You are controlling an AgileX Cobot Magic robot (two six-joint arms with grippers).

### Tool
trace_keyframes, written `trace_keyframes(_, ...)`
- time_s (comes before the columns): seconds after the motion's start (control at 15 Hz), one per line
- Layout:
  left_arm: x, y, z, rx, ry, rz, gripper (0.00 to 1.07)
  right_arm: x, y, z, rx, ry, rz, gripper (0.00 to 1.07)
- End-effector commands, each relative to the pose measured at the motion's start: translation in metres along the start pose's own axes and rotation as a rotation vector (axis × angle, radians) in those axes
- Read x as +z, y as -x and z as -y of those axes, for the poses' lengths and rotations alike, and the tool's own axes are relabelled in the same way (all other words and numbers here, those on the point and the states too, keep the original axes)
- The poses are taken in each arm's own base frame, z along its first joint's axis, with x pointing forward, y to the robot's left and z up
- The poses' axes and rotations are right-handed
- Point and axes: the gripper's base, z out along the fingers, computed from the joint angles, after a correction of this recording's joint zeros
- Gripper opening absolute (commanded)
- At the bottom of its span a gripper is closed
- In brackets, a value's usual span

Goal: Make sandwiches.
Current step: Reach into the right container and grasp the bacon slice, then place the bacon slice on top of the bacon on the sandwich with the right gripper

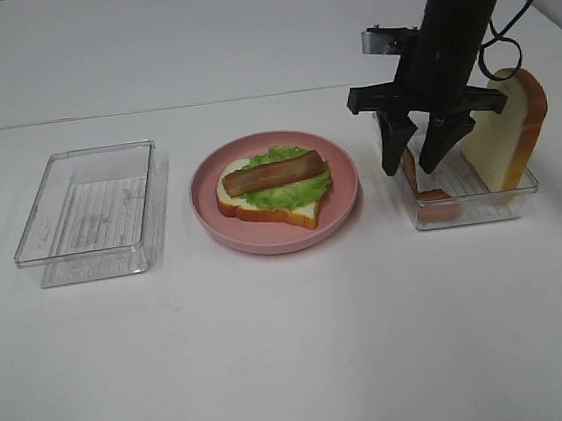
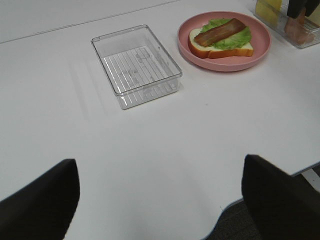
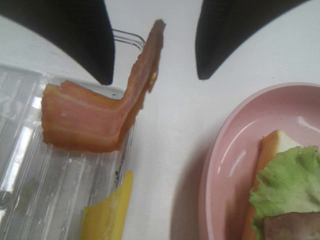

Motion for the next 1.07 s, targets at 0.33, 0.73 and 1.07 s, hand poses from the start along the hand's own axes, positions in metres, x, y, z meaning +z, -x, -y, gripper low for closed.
trace_keyframes(0.33, -0.003, -0.001, 0.000, 0.003, -0.002, 0.032, 0.84, -0.011, 0.002, -0.001, -0.005, -0.016, 0.001, 0.00)
trace_keyframes(0.73, -0.003, -0.001, 0.000, 0.003, -0.002, 0.032, 0.84, -0.077, -0.016, -0.016, -0.032, 0.041, 0.125, 0.00)
trace_keyframes(1.07, -0.003, -0.001, 0.000, 0.003, -0.002, 0.032, 0.84, -0.134, -0.045, -0.042, -0.070, 0.246, 0.254, 0.00)
